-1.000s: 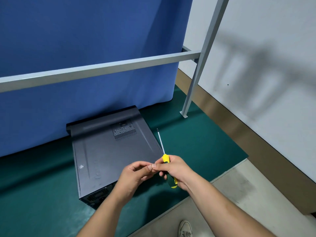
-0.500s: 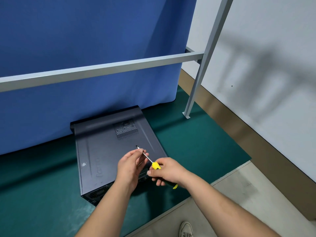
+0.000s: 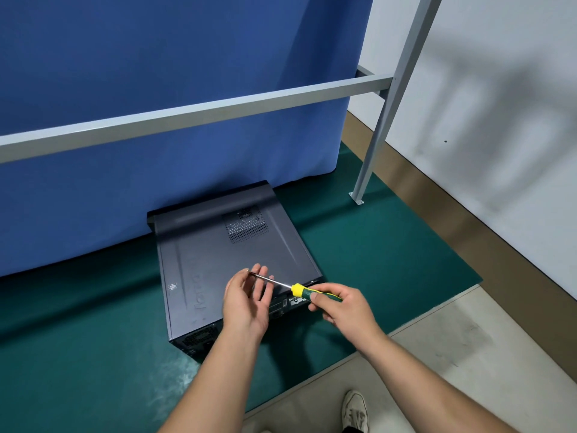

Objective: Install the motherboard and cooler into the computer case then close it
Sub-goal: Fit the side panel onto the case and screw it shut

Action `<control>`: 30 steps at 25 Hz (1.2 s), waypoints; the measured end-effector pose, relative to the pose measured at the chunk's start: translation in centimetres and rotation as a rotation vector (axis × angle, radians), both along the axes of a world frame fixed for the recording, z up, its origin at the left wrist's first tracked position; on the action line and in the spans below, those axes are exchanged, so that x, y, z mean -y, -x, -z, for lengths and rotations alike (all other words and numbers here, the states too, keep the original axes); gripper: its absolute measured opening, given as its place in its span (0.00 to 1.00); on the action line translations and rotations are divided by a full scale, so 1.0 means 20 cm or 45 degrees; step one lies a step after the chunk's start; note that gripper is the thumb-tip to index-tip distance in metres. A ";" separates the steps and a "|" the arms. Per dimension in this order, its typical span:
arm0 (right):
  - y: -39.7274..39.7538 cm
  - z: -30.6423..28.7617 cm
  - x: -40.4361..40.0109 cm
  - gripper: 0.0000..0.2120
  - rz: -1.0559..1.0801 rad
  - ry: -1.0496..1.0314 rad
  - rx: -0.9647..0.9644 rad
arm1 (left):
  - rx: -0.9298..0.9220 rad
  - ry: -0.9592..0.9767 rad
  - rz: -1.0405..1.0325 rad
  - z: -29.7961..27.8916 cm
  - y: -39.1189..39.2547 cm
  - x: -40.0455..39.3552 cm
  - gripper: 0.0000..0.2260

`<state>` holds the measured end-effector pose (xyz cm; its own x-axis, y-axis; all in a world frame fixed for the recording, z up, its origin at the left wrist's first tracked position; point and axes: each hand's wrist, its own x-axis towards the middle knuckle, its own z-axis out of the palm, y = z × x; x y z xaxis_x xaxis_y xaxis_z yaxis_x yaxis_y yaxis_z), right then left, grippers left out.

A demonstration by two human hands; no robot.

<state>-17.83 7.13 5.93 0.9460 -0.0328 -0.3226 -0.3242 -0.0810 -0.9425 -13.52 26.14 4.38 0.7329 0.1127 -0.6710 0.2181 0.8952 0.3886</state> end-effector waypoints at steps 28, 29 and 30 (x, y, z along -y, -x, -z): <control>0.31 0.07 -0.12 0.04 -0.332 0.542 0.213 | -0.095 -0.042 0.149 0.03 0.32 -0.24 0.07; 0.34 0.09 -0.15 0.03 -0.377 0.508 0.167 | -0.123 -0.065 0.151 0.04 0.36 -0.26 0.07; 0.37 0.12 -0.19 0.02 -0.428 0.465 0.101 | -0.156 -0.096 0.158 0.06 0.41 -0.28 0.07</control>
